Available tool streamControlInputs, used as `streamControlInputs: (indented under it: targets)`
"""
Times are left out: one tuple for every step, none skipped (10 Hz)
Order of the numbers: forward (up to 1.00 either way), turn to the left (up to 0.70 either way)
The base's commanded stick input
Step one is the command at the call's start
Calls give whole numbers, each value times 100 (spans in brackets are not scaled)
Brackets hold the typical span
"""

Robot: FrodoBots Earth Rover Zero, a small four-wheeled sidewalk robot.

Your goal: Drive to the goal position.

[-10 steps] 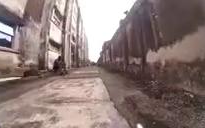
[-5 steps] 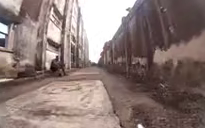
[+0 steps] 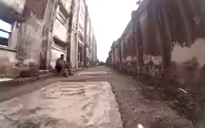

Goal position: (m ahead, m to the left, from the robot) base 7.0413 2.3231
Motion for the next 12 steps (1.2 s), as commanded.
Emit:
streamControlInputs:
  targets:
    - [85,3]
    - [85,0]
    - [85,0]
    - [85,0]
    - [85,0]
    - [85,0]
    - [85,0]
    - [85,0]
    - [85,-11]
    - [85,-22]
    - [85,-29]
    - [85,-33]
